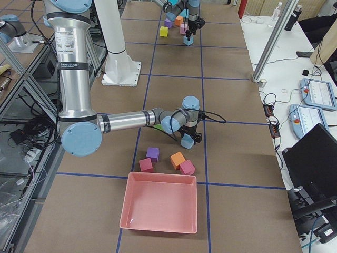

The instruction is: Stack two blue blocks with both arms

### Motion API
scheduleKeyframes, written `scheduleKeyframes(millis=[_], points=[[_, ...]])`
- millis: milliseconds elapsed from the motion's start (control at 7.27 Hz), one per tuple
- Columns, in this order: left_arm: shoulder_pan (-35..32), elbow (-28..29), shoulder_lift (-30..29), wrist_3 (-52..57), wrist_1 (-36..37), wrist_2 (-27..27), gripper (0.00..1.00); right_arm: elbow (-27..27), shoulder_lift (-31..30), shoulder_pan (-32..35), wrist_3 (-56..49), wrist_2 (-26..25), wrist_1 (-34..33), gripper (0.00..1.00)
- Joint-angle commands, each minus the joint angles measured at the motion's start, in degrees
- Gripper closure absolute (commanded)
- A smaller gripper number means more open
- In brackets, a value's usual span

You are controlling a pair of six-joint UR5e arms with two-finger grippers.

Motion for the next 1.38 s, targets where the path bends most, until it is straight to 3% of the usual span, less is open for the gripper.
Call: scheduleKeyframes(millis=[0, 1238], points=[[1.3, 0.5, -0.3, 0.1, 0.0, 2.0, 0.01, -0.1, 0.0, -0.3, 0.1, -0.1, 0.0, 0.09], [1.0, -1.1, 0.3, 0.1, 0.5, 1.3, 0.01, -0.1, 0.1, -0.3, 0.2, 0.0, 0.0, 0.09]])
